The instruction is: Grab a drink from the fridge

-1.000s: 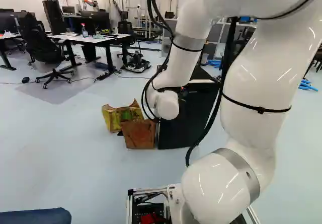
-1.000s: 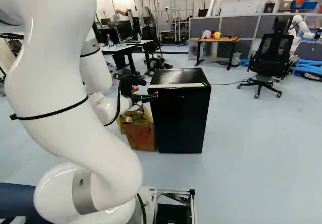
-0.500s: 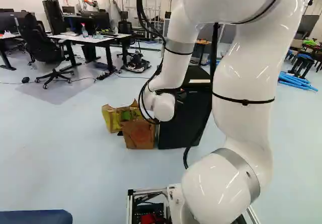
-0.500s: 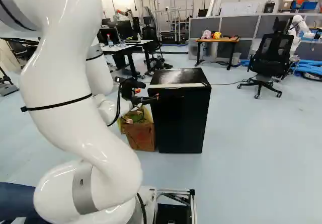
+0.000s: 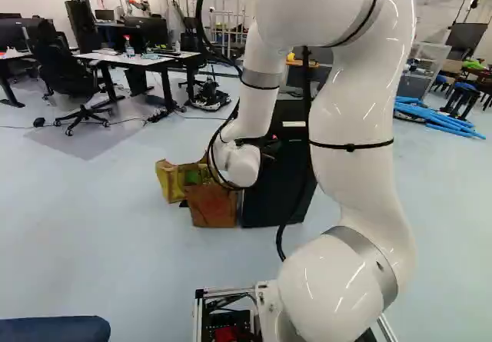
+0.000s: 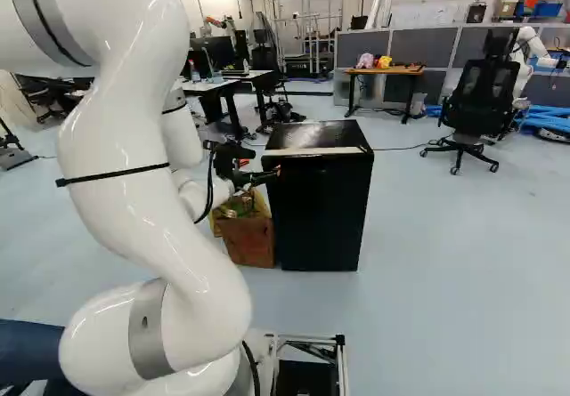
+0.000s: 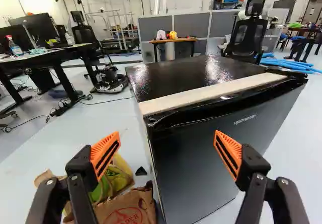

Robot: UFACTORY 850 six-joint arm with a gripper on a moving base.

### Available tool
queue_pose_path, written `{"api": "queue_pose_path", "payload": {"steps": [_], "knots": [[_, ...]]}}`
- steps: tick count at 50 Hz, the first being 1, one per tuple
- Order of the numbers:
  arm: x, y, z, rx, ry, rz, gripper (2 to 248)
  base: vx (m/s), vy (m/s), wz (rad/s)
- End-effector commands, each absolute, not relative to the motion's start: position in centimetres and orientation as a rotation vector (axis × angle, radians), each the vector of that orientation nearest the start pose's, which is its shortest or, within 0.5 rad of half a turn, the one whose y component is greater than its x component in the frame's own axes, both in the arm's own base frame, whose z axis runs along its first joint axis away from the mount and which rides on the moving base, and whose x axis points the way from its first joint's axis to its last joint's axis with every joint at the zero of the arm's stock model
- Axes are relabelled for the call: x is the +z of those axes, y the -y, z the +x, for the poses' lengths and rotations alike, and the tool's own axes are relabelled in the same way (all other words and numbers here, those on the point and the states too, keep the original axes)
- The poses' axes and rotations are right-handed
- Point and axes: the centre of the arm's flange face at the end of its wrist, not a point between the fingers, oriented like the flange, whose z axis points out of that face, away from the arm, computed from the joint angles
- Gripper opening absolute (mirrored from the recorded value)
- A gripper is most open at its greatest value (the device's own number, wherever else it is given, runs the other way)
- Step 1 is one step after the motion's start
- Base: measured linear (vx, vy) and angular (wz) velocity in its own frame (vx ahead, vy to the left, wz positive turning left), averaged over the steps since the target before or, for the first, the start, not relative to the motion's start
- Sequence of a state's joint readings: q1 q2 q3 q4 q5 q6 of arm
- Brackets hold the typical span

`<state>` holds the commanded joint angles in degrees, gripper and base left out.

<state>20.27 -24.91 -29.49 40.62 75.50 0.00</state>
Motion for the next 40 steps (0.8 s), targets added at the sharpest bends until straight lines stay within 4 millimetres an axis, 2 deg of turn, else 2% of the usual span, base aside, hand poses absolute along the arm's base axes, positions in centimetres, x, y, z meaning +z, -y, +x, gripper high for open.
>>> {"api": "queue_pose_path", "payload": {"steps": [40], "knots": [[25.1,-9.4,42.6,-2.234,-0.509,-2.519,247,0.0,0.0,0.0]]}}
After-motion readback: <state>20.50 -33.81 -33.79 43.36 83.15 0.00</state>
